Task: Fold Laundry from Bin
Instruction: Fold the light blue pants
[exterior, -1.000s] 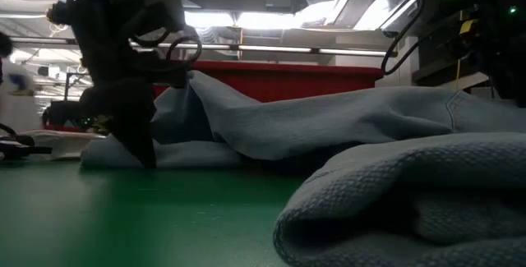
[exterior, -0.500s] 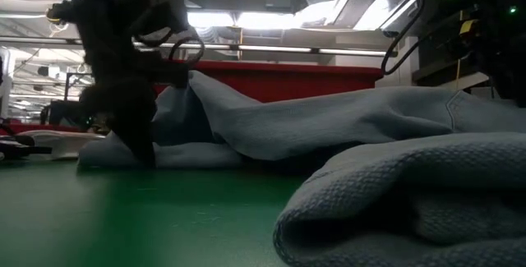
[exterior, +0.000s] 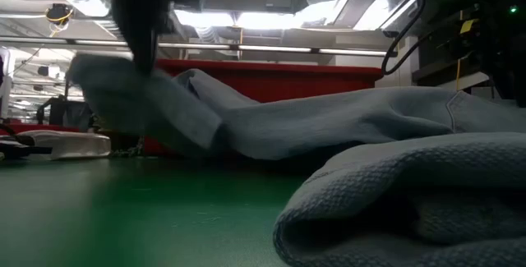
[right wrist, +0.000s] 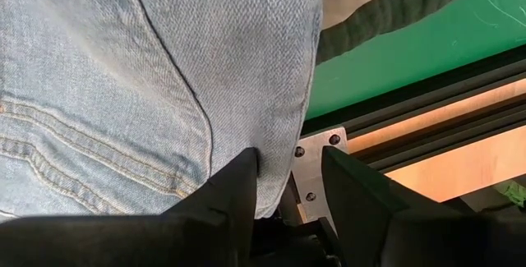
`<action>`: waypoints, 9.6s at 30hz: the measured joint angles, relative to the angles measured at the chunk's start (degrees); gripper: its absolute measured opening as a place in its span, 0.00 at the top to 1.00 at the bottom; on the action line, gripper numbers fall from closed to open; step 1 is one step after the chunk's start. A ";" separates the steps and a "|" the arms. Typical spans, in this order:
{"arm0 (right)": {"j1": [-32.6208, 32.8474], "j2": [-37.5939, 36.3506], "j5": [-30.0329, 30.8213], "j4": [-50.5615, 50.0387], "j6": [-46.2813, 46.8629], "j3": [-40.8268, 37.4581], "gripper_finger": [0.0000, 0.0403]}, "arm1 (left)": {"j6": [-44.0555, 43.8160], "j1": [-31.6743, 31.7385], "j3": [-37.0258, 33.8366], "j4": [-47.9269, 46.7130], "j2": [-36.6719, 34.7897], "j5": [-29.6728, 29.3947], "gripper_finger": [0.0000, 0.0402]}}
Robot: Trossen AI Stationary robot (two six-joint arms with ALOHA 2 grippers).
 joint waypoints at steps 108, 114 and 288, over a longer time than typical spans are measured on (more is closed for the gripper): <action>0.01 0.04 0.90 29.57 -13.57 11.04 0.66 | 2.83 11.11 -17.71 87.25 5.27 28.45 1.00; 0.02 0.04 0.92 29.60 -13.57 11.04 0.66 | 2.82 11.33 -17.71 95.77 13.00 28.48 1.00; 0.00 17.40 -6.43 55.12 -45.46 11.08 0.95 | 11.56 22.61 -17.60 46.39 -1.08 1.14 1.00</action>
